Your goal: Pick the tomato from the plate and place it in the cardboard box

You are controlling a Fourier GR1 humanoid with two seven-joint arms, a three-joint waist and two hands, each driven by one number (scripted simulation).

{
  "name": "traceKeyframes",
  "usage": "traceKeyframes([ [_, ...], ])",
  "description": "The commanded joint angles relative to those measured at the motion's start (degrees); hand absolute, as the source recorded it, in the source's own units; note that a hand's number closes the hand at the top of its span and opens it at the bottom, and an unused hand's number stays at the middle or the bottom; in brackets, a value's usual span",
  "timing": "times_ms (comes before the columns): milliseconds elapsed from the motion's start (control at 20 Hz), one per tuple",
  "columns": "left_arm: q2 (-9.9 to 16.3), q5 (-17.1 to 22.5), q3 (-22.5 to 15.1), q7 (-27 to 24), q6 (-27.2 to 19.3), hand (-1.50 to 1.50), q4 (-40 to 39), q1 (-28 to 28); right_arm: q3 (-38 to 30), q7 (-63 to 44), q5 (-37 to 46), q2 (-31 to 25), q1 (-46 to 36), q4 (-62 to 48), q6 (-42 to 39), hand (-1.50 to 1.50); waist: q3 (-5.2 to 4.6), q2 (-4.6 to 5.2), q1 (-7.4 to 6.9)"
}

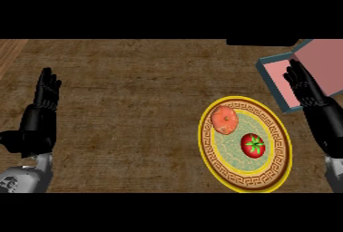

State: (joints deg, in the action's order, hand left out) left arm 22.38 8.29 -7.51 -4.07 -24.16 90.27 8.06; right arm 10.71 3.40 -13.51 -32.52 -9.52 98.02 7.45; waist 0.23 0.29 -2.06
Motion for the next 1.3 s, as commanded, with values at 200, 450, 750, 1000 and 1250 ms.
traceKeyframes([
  [200,8.6,-1.9,-3.6,0.3,12.9,0.0,0.4,3.3,-16.2,-6.6,-7.2,-8.2,-5.5,6.6,0.1,-1.5,-0.26,-0.72,4.58],
  [450,8.8,-0.2,-6.4,-1.5,20.3,0.0,0.1,2.2,-20.9,-6.0,-2.0,-17.0,6.7,4.9,-4.6,-1.5,-0.22,-0.47,4.06],
  [750,8.9,0.4,-5.0,-1.8,23.2,0.0,-0.7,2.2,-18.5,10.8,10.5,-17.0,15.1,6.4,-8.8,-1.5,-0.19,-0.4,2.77],
  [1000,5.7,-1.8,-6.1,-1.2,22.1,0.0,-1.1,4.1,-13.7,1.6,16.9,-21.3,11.1,10.0,-11.5,-1.5,-0.27,-0.26,1.85],
  [1250,4.4,-2.5,-7.3,1.4,21.6,0.0,-0.5,6.0,-8.8,-9.2,21.2,-30.5,11.2,16.4,-20.0,-1.5,-0.37,-0.3,1.72],
])
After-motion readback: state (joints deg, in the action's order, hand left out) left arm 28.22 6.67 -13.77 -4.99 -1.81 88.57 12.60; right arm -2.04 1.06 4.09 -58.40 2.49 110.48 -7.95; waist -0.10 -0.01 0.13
